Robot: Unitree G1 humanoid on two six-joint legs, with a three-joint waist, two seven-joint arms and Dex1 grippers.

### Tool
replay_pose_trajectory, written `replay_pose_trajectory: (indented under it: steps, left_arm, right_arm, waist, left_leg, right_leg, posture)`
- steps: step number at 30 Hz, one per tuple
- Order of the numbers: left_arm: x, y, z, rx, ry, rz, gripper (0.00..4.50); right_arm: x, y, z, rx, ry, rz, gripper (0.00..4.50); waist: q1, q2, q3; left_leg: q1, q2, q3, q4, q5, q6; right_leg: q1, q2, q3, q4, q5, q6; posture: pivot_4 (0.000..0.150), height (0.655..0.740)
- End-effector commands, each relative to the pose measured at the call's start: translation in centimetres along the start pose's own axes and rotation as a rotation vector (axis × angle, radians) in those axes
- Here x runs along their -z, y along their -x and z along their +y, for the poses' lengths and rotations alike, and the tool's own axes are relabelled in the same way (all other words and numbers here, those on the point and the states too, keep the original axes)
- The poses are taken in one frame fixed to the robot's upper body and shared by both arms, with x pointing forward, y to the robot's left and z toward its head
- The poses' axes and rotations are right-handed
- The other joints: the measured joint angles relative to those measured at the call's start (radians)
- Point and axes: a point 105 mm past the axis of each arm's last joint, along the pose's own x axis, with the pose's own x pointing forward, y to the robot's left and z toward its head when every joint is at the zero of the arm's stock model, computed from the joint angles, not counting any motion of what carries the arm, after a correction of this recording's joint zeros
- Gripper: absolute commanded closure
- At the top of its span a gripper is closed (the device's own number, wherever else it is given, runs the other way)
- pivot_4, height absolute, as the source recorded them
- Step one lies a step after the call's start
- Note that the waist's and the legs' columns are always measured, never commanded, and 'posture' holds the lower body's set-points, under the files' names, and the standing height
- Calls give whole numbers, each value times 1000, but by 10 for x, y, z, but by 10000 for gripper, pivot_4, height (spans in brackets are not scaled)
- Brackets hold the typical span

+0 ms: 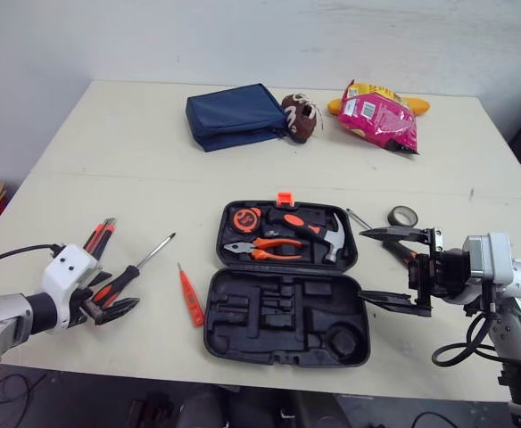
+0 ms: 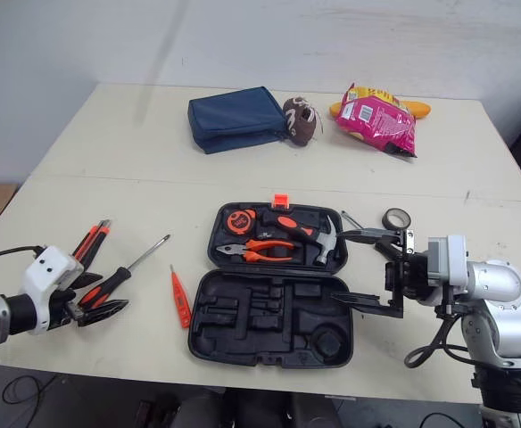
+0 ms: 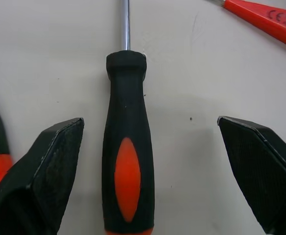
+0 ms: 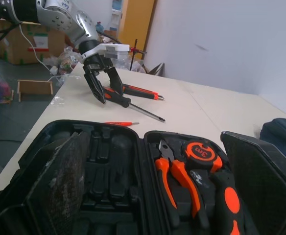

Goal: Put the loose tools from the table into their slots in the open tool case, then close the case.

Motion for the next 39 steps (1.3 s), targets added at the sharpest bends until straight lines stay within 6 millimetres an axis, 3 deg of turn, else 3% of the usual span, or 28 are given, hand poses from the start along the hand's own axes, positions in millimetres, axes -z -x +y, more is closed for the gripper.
replay_pose_trajectory:
  steps: [1, 4, 7, 10, 13, 14, 19, 22, 27, 31, 35, 39]
  left_arm:
    - [3, -6, 3, -17, 1, 45, 540]
    - [6, -10, 4, -19, 4, 80, 540]
    - [11, -12, 2, -1, 24, 114, 8430]
    - [12, -16, 3, -7, 12, 101, 21866]
    - [0, -16, 8, -18, -10, 28, 35996]
    - [-8, -13, 10, -28, -13, -12, 37669]
    - [-46, 6, 4, 19, -160, -156, 37617]
    - [-77, 17, -16, 124, -307, -218, 37618]
    - [-110, 18, -57, 325, -507, -222, 37618]
    - [-131, -4, -111, 596, -731, -146, 37618]
    - [-143, -27, -135, 682, -805, -91, 37618]
    - [-150, -44, -148, 698, -839, -52, 37618]
  right_arm:
    - [-2, 10, 3, 11, 26, 4, 0]
    - [3, 17, 4, 26, 24, 17, 0]
    - [5, 20, 4, 39, 25, 27, 0]
    - [8, 21, 6, 46, 9, 40, 0]
    - [9, 23, 7, 60, 9, 48, 0]
    - [10, 24, 7, 66, 10, 55, 0]
    - [13, 29, 5, 88, 13, 85, 0]
    - [14, 31, 1, 106, 12, 100, 0]
    - [17, 32, -4, 108, 10, 108, 0]
    - [27, 39, -10, 123, -3, 158, 0]
    - [31, 43, -12, 133, -11, 172, 0]
    - [30, 46, -11, 151, -9, 179, 0]
  waist:
    - [4, 0, 0]
    - [5, 0, 0]
    - [5, 0, 0]
    - [3, 2, -1]
    - [5, 3, -2]
    - [5, 3, -2]
    - [6, 1, -1]
    - [5, 0, 0]
    - [6, 0, 0]
    - [13, 1, 0]
    - [15, 1, 0]
    - [9, 1, 0]
  left_leg:
    - [0, 0, 0, 0, 0, 0]
    - [0, 0, 0, 1, 0, 0]
    - [1, -1, 0, 1, 0, 1]
    - [2, -1, 0, 1, 1, 1]
    - [2, -1, 0, 1, 1, 0]
    - [2, -1, 0, 1, 1, 1]
    - [0, -1, 0, 1, 1, 1]
    - [0, -1, 0, 1, 1, 0]
    - [0, -1, 0, 1, 1, -1]
    - [0, -2, 0, 2, 3, -3]
    - [0, -2, 4, 3, 4, -4]
    - [-1, 0, 4, 5, 4, -5]
  right_leg:
    - [0, 0, 0, 0, 0, 0]
    - [1, 0, 0, 0, 0, 0]
    - [1, -1, 0, 0, 0, 0]
    - [2, -1, 0, 1, 0, 0]
    - [2, -1, 0, 1, 0, 0]
    - [2, -1, 0, 1, 0, 0]
    - [1, -1, 0, 1, 0, 0]
    - [1, -1, 0, 0, 0, 0]
    - [1, -1, 0, 0, 0, 0]
    - [1, 1, 1, 0, 0, 1]
    - [1, 3, 6, 0, 1, 3]
    - [0, 7, 10, 0, 0, 4]
  posture:
    - [1500, 7400]
    - [1500, 7400]
    - [1500, 7400]
    - [1500, 7400]
    - [1500, 7400]
    - [1500, 7400]
    - [1500, 7400]
    - [1500, 7400]
    - [1500, 7400]
    - [1500, 7400]
    - [1500, 7400]
    - [1500, 7400]
